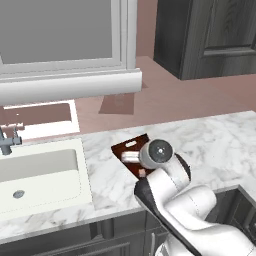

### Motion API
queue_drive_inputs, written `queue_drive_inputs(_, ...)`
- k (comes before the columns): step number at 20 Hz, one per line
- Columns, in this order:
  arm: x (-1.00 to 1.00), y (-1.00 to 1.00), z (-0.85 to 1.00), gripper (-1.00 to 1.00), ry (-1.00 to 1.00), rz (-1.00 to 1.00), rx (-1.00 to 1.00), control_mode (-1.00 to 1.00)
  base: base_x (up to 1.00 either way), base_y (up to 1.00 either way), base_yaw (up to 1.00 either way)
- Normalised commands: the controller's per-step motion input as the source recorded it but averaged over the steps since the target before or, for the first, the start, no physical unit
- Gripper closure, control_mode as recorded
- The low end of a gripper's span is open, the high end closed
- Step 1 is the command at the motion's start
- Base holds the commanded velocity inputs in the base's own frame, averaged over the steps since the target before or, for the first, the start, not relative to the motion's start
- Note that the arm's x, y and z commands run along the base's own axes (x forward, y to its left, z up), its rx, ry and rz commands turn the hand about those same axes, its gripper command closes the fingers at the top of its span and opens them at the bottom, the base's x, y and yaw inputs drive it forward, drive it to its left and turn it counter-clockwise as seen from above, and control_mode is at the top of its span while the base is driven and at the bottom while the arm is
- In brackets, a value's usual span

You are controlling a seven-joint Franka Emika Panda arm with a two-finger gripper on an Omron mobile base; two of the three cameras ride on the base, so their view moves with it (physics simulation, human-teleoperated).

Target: Take out the milk from the fridge and place it on the tray on the counter. Then take the sugar cube near the tray and place it in the tray.

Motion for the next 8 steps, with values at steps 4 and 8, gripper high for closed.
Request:
queue_drive_inputs(4, -0.76, -0.33, 0.97, -1.00, -0.23, -0.01, 0.13, -1.00, 0.00, 0.00, 0.00)
queue_drive_inputs(8, -0.57, -0.38, 1.00, -1.00, -0.11, 0.00, 0.16, -1.00, 0.00, 0.00, 0.00)
